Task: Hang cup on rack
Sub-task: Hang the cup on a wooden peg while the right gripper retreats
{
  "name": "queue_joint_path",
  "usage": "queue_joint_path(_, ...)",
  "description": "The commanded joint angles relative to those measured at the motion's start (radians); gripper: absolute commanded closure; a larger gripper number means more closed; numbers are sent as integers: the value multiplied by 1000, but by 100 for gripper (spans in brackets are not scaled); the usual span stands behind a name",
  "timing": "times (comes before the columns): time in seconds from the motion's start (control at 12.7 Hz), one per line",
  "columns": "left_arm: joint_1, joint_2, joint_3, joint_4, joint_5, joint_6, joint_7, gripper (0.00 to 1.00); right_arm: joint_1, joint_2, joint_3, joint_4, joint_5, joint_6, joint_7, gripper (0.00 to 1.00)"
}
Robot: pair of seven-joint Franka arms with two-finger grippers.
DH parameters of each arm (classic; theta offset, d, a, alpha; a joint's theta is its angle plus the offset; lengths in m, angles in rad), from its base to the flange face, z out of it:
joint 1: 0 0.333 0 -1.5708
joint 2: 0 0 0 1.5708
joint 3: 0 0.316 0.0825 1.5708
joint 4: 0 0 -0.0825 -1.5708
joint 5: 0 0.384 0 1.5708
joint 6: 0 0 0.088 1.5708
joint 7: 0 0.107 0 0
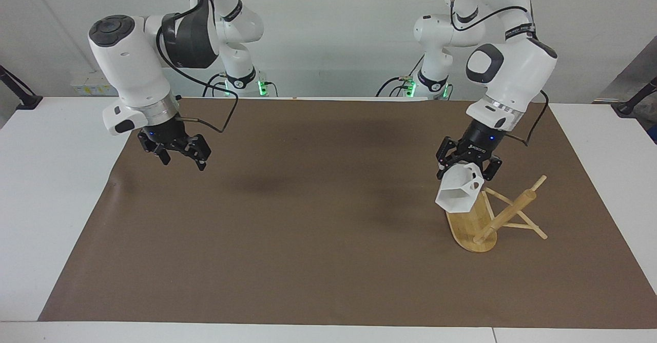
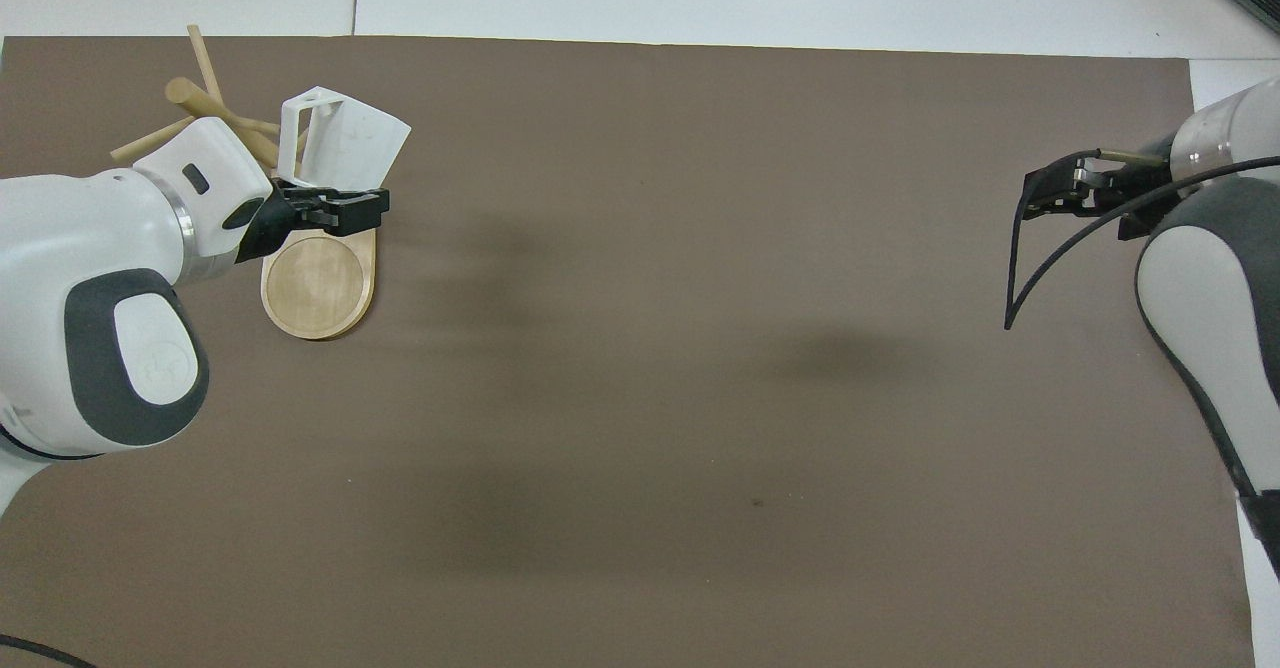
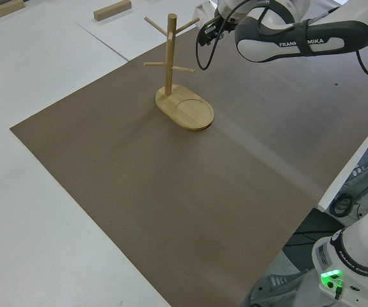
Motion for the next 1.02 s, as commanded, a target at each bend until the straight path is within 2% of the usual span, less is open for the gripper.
queue_joint_path(0.0, 0, 24, 3, 16, 26, 26, -26, 100, -3, -18, 4, 42, -19, -80, -14, 0)
queue_joint_path(0.55, 30, 31, 9, 18, 24, 38, -26, 100, -3, -17, -14, 209, -19, -301, -17, 0)
queue_joint_path(0.79, 49, 33, 9, 18, 26, 37, -81, 100, -5, -30, -31, 209, -20, -318, -17, 0)
queue_joint_path(0.94, 50, 41, 10, 19, 26, 37, -115, 100, -51, -30, -28, 209, -17, -310, -20, 0)
